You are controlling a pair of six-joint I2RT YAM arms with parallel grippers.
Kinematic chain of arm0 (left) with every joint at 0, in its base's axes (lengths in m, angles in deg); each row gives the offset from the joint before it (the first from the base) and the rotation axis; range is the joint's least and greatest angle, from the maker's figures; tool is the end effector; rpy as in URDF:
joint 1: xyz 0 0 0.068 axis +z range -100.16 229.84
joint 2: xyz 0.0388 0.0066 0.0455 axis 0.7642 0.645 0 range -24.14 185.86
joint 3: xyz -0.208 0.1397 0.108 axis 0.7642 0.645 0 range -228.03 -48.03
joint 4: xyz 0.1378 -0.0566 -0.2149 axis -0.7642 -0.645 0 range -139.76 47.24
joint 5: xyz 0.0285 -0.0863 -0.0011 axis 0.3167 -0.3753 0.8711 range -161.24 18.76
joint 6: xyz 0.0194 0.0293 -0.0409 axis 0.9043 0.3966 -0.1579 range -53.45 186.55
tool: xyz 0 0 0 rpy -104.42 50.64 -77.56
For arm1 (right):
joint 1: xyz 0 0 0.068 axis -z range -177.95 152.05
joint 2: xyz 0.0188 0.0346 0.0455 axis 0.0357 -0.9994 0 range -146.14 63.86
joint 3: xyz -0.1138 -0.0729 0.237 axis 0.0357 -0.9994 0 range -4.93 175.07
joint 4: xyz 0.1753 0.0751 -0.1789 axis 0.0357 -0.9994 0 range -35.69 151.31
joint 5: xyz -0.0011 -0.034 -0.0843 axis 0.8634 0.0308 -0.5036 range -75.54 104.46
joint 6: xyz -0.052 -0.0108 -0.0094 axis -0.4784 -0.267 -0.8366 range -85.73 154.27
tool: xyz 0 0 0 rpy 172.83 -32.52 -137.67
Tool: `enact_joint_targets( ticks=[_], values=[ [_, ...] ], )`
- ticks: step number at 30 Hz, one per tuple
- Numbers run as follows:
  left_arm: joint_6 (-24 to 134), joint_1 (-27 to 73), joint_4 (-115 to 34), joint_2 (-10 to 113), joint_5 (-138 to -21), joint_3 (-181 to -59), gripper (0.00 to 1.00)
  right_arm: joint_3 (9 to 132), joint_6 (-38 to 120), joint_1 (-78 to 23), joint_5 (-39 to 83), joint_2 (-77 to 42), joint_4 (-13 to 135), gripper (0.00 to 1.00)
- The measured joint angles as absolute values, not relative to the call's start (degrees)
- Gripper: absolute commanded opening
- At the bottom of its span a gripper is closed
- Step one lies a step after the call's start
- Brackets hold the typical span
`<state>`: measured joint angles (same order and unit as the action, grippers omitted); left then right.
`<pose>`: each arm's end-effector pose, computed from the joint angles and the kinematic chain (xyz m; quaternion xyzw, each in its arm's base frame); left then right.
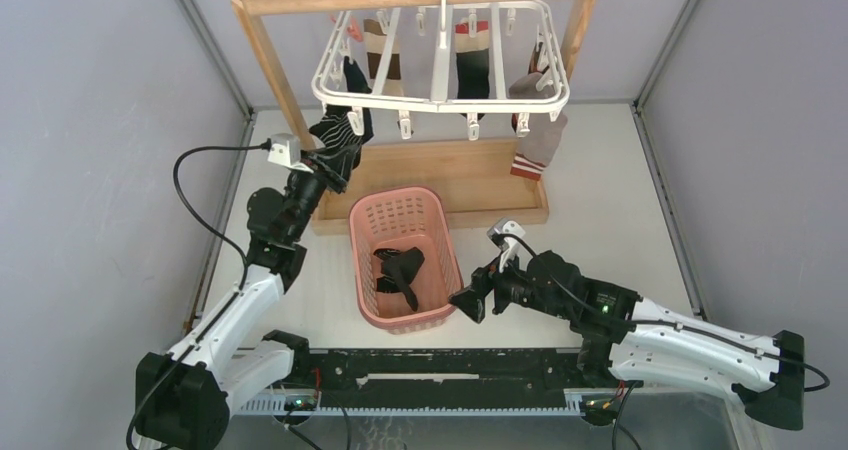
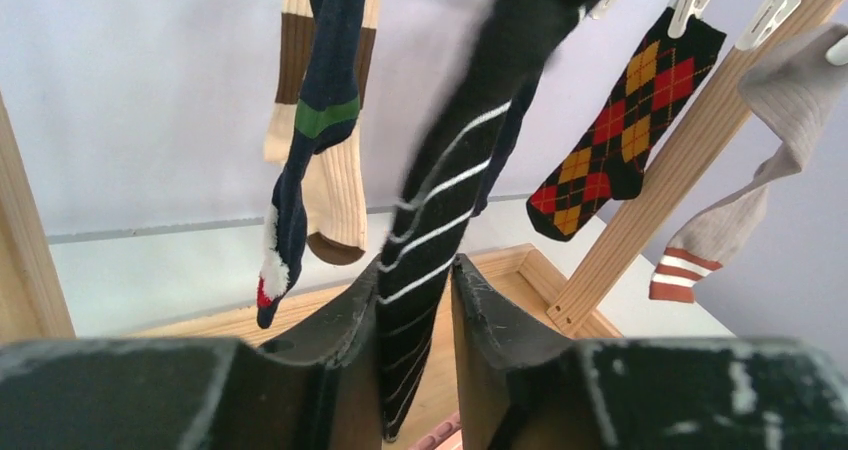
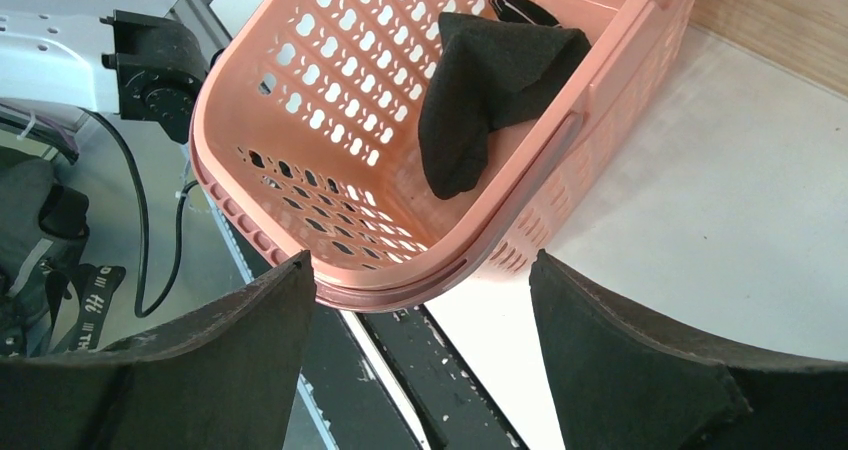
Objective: Remove the socks clipped to the hanger
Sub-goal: Remove the sock from the hanger.
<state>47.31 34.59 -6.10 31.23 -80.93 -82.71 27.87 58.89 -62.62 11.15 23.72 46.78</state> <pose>0.2158 -0.0651 0.3303 0.0464 0.6019 -0.2844 0.7448 0.0749 0.1532 0.2711 -0.2683 0.7835 0.3765 0.4152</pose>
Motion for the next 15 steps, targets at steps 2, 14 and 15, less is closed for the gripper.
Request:
enact_joint_targets(
  ticks=[2,14,15],
  values=[
    [47.0,34.6,-6.5,31.2,-81.1,-82.7,0.11,27.9,58.9,-62.6,11.4,23.6,46.8,0.85],
    [46.8,34.7,-11.0,27.8,-81.9,-82.8,0.0,27.9,59.3,-62.6,12.0,23.4,47.2,0.84],
    [46.8,34.7,-11.3,27.2,-81.9,-82.8,0.0,27.9,59.3,-62.6,12.0,23.3,47.4,0.84]
  ],
)
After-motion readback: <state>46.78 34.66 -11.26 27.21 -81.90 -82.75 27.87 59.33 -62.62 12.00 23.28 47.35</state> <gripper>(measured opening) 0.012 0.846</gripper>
